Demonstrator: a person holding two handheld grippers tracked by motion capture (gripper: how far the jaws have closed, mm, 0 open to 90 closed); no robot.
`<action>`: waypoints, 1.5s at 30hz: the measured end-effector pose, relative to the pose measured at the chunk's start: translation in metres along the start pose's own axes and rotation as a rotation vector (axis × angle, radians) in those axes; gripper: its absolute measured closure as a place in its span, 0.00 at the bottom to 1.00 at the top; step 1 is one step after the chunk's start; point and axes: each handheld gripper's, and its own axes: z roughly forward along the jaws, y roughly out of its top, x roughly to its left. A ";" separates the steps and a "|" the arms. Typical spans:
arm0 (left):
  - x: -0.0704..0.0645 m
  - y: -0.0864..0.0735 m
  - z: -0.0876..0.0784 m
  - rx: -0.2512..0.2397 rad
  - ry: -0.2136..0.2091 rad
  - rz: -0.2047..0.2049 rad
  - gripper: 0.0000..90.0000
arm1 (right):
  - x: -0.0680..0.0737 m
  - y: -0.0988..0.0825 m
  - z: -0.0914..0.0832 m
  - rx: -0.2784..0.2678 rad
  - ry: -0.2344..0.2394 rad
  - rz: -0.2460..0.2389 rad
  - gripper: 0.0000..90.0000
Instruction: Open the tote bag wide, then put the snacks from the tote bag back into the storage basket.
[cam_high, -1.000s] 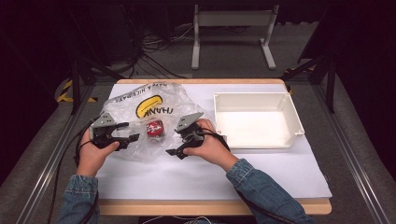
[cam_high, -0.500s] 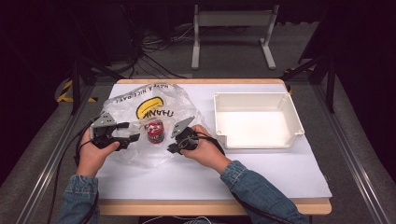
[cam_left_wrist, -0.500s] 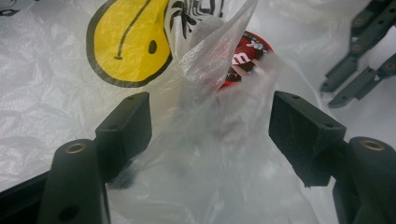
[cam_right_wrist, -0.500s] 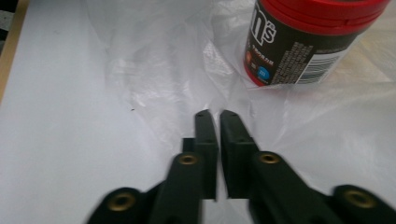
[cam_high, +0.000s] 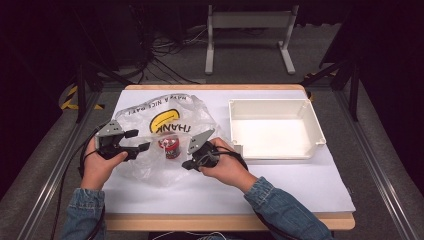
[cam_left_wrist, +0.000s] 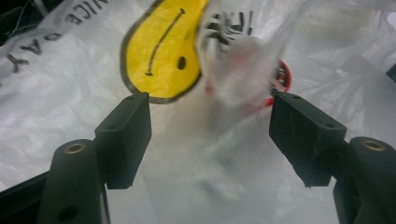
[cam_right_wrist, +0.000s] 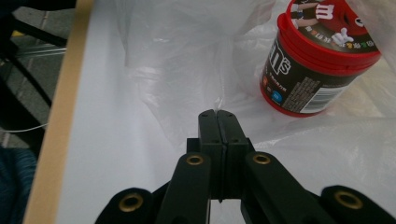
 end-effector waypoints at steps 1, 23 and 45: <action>-0.001 0.001 0.000 0.002 -0.003 0.009 0.34 | 0.003 -0.002 -0.002 -0.004 0.011 0.004 1.00; -0.019 0.011 0.013 0.119 -0.232 0.083 0.98 | 0.018 -0.009 -0.033 -0.069 0.010 0.034 0.76; -0.008 0.028 0.011 -0.026 -0.080 0.029 0.99 | -0.030 0.014 -0.038 -0.249 -0.366 0.051 0.43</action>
